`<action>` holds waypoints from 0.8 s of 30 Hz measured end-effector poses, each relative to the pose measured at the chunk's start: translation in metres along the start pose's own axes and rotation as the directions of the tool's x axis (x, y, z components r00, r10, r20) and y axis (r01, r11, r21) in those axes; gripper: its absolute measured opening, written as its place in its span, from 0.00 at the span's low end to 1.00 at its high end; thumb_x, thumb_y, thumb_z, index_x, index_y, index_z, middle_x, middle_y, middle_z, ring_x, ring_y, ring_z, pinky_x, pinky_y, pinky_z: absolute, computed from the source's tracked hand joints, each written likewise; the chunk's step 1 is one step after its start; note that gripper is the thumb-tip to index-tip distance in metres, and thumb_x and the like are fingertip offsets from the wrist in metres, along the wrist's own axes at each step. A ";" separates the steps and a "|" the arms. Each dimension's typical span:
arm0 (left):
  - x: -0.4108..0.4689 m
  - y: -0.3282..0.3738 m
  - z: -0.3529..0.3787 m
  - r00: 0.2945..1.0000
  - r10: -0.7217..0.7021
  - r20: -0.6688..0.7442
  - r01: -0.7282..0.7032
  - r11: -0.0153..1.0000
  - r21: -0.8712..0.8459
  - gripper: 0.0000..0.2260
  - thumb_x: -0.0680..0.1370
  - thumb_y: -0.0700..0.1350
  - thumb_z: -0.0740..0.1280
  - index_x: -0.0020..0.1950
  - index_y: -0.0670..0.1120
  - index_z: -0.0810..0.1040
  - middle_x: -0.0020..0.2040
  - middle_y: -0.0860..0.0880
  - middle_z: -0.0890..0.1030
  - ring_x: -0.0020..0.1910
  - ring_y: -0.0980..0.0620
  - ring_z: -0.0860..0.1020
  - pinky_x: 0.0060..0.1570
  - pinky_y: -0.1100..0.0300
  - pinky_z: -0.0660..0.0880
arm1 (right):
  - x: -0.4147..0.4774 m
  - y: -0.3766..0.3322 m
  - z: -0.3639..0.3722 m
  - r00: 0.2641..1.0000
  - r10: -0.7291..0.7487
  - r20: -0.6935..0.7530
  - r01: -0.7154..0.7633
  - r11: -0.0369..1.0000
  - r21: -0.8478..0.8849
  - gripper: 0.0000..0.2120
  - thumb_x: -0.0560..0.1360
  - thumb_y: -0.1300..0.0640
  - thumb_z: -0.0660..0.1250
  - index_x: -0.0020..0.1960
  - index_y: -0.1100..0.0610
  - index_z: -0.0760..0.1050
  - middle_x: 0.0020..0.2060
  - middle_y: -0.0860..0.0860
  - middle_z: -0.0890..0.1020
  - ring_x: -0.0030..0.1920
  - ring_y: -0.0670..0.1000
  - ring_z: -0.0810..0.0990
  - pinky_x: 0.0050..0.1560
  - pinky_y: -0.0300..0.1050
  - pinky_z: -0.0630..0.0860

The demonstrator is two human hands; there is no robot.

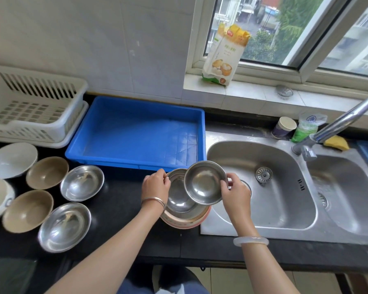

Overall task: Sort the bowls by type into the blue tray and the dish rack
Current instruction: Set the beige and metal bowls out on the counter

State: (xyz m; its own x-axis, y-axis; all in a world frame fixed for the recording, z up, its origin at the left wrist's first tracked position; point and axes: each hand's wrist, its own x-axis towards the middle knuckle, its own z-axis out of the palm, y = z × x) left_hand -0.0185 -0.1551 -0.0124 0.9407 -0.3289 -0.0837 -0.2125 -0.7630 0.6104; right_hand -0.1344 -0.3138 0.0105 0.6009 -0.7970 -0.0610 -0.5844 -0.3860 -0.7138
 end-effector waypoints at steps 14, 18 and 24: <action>-0.012 -0.041 -0.069 0.964 -0.178 -0.197 0.150 0.977 -0.149 0.06 0.77 0.43 0.62 0.46 0.43 0.78 0.41 0.47 0.80 0.40 0.47 0.77 0.40 0.55 0.74 | 0.014 -0.050 0.019 0.970 -0.089 0.225 0.035 0.972 0.233 0.04 0.75 0.58 0.65 0.47 0.52 0.78 0.35 0.51 0.82 0.35 0.52 0.81 0.41 0.47 0.78; -0.031 -0.076 -0.082 0.927 -0.320 -0.195 0.284 0.939 -0.195 0.06 0.77 0.43 0.63 0.47 0.44 0.78 0.43 0.47 0.82 0.42 0.46 0.78 0.41 0.56 0.73 | 0.012 -0.066 0.052 0.928 -0.123 0.351 0.049 0.976 0.214 0.03 0.76 0.56 0.65 0.48 0.50 0.76 0.37 0.48 0.82 0.28 0.42 0.80 0.40 0.45 0.80; -0.064 -0.121 -0.077 0.858 -0.492 -0.150 0.448 0.858 -0.250 0.05 0.76 0.42 0.64 0.46 0.42 0.79 0.43 0.44 0.83 0.45 0.44 0.79 0.45 0.53 0.75 | 0.004 -0.093 0.113 0.843 -0.104 0.527 0.049 0.992 0.117 0.07 0.75 0.58 0.63 0.52 0.55 0.76 0.41 0.52 0.81 0.40 0.55 0.82 0.49 0.59 0.81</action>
State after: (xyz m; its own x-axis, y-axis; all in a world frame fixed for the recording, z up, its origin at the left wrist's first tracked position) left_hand -0.0332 0.0007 -0.0203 0.9510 0.1765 -0.2537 0.3053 -0.6634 0.6832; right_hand -0.0156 -0.2287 -0.0019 0.8549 -0.3872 -0.3453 -0.4866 -0.3675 -0.7926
